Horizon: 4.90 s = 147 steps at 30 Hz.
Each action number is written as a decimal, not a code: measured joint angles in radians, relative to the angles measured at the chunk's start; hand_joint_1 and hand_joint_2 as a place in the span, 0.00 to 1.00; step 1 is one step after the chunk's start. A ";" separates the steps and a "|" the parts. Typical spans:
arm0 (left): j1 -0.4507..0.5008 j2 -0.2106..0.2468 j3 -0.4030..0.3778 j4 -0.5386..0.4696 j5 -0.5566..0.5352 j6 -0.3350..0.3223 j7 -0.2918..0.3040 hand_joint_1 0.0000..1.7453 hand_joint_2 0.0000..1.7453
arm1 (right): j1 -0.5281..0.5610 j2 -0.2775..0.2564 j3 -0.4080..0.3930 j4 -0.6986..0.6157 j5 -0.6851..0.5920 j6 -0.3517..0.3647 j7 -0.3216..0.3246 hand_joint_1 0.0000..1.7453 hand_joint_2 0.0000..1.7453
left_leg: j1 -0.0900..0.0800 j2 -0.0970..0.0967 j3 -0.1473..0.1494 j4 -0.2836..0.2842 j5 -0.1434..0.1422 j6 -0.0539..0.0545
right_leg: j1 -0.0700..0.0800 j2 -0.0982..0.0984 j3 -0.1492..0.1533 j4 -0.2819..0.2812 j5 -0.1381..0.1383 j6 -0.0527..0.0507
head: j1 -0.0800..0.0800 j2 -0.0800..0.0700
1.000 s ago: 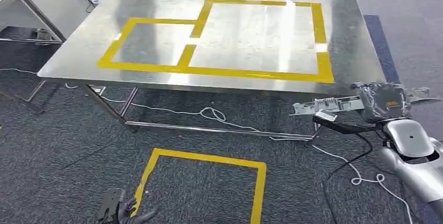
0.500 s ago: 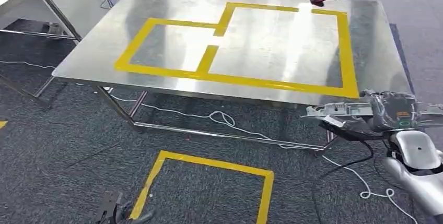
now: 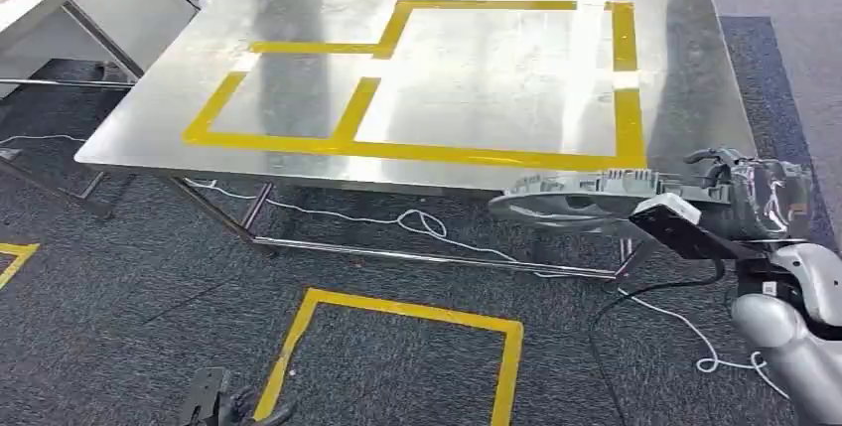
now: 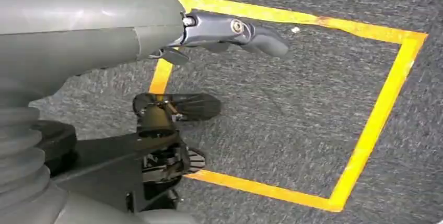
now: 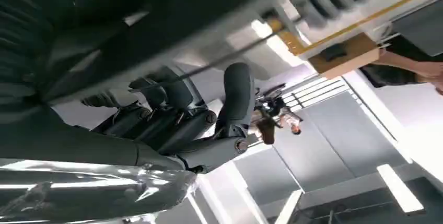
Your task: Take the parts from the cabinet and place them on the table.
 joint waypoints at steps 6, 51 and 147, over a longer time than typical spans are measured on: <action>-0.002 -0.002 0.000 0.000 0.011 -0.009 -0.005 0.00 1.00 | -0.025 0.016 -0.019 -0.020 -0.123 0.067 0.014 1.00 1.00 | -0.004 -0.003 0.002 -0.012 0.017 0.024 | 0.003 -0.027 0.001 -0.001 0.001 -0.003 | -0.003 0.000; 0.002 -0.022 0.000 0.000 0.015 -0.008 -0.014 0.00 1.00 | -0.348 0.077 -0.169 -0.134 -0.284 0.010 -0.059 1.00 1.00 | 0.026 -0.003 -0.016 -0.002 0.011 -0.047 | 0.040 -0.041 0.027 -0.057 0.029 -0.057 | -0.003 0.000; -0.035 -0.035 -0.056 -0.005 -0.028 -0.026 0.037 0.00 1.00 | -0.292 0.012 0.243 0.311 0.218 0.209 -0.050 1.00 1.00 | 0.033 -0.001 0.018 0.075 -0.088 -0.051 | 0.062 -0.026 0.025 -0.048 0.038 -0.091 | -0.007 0.000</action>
